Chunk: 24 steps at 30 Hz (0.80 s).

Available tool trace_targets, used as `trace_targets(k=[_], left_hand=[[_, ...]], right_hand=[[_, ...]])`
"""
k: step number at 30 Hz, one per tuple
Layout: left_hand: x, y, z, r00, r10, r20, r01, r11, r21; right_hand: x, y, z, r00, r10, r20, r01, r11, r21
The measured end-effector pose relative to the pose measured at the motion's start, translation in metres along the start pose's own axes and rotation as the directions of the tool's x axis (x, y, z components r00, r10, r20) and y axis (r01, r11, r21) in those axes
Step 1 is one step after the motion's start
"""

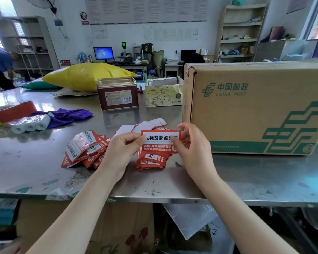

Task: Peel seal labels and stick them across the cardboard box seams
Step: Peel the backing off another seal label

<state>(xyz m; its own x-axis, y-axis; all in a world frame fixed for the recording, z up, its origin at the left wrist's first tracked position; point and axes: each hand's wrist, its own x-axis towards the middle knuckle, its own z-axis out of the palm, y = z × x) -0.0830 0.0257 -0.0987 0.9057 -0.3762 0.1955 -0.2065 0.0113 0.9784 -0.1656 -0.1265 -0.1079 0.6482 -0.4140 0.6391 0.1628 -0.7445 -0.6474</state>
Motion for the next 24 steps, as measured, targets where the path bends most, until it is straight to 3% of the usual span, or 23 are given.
trace_targets(k=[4, 8, 10, 17, 24], left_hand=[[-0.002, 0.001, 0.0, 1.0, 0.006, 0.022, -0.006, 1.0, 0.017], [-0.006, 0.0, 0.002, 0.951, -0.056, 0.305, 0.05, 0.998, 0.028], [-0.007, 0.0, 0.002, 0.927, -0.057, 0.37, 0.056, 0.998, 0.014], [-0.012, 0.008, 0.003, 0.93, -0.049, 0.364, 0.082, 0.994, -0.075], [-0.013, 0.01, 0.003, 0.938, -0.019, 0.347, 0.013, 1.0, 0.022]], right_hand=[[0.0, -0.001, 0.0, 0.998, -0.041, -0.049, 0.041, 0.999, -0.004], [0.0, -0.001, -0.002, 0.988, -0.038, -0.147, 0.042, 0.999, 0.03], [-0.001, -0.001, -0.003, 0.986, -0.03, -0.166, 0.038, 0.998, 0.047], [-0.001, 0.0, -0.002, 0.981, -0.074, -0.181, 0.076, 0.997, 0.004], [-0.002, -0.001, -0.002, 0.985, -0.067, -0.16, 0.067, 0.998, -0.004]])
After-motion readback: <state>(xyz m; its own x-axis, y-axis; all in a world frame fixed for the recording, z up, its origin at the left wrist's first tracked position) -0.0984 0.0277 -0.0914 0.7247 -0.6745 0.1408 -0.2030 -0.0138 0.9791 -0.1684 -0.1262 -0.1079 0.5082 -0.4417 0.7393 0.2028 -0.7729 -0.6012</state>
